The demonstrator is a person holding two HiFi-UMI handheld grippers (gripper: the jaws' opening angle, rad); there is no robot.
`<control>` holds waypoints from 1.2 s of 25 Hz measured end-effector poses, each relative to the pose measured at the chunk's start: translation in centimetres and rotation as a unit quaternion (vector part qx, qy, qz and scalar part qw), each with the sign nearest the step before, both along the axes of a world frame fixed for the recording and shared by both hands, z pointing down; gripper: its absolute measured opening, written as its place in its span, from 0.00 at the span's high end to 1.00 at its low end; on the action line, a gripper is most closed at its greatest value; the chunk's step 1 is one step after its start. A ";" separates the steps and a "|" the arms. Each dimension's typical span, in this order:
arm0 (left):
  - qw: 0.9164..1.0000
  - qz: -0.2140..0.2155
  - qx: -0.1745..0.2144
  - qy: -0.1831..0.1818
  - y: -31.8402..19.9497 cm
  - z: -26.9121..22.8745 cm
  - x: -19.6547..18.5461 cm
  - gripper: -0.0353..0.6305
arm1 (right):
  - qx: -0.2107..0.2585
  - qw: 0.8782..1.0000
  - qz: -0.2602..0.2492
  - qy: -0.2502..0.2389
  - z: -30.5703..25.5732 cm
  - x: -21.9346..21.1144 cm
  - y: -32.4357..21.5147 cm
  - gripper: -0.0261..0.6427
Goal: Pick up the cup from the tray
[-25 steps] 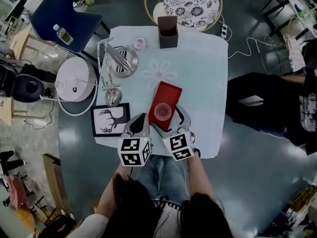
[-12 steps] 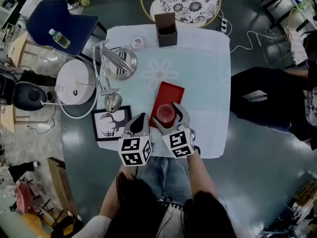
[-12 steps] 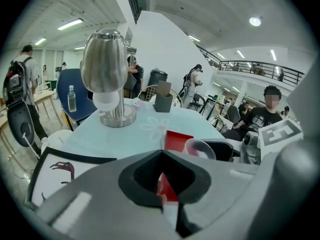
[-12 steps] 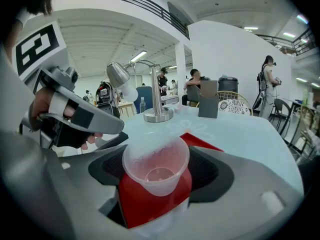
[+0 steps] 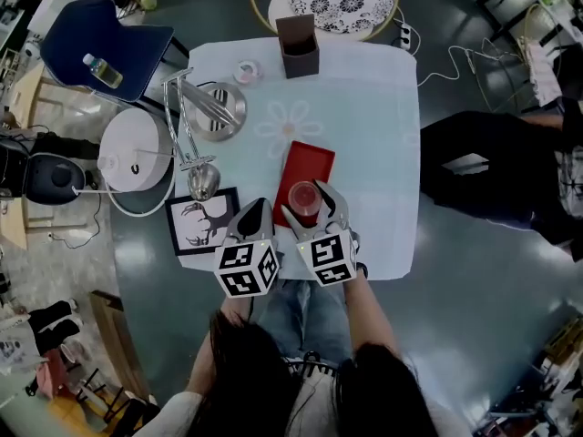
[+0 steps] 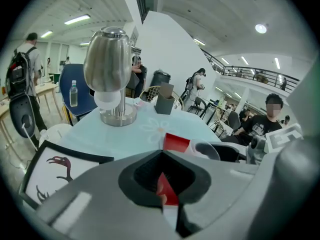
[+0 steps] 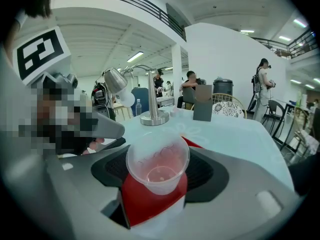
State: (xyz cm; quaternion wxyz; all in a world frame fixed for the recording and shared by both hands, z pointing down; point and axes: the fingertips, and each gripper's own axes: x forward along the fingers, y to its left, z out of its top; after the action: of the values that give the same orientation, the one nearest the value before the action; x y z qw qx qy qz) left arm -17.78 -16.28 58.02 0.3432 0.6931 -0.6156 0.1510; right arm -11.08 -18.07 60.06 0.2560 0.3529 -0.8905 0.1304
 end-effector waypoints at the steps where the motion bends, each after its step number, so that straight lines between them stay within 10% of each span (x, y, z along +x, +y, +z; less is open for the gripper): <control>1: 1.000 -0.003 0.001 0.002 0.0 -0.1 0.1 0.95 | 0.001 1.000 0.005 -0.003 -0.3 0.1 0.0 0.46; 30: 0.997 0.081 0.000 0.013 -0.2 -0.6 10.1 0.95 | 0.014 0.990 0.139 0.004 -2.4 13.1 0.0 0.46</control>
State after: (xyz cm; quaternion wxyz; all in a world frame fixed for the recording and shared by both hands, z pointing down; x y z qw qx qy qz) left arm -7.71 -16.49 57.38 0.3379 0.7424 -0.5531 0.1694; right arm 2.02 -18.06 57.62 0.2341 0.4774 -0.8335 0.1503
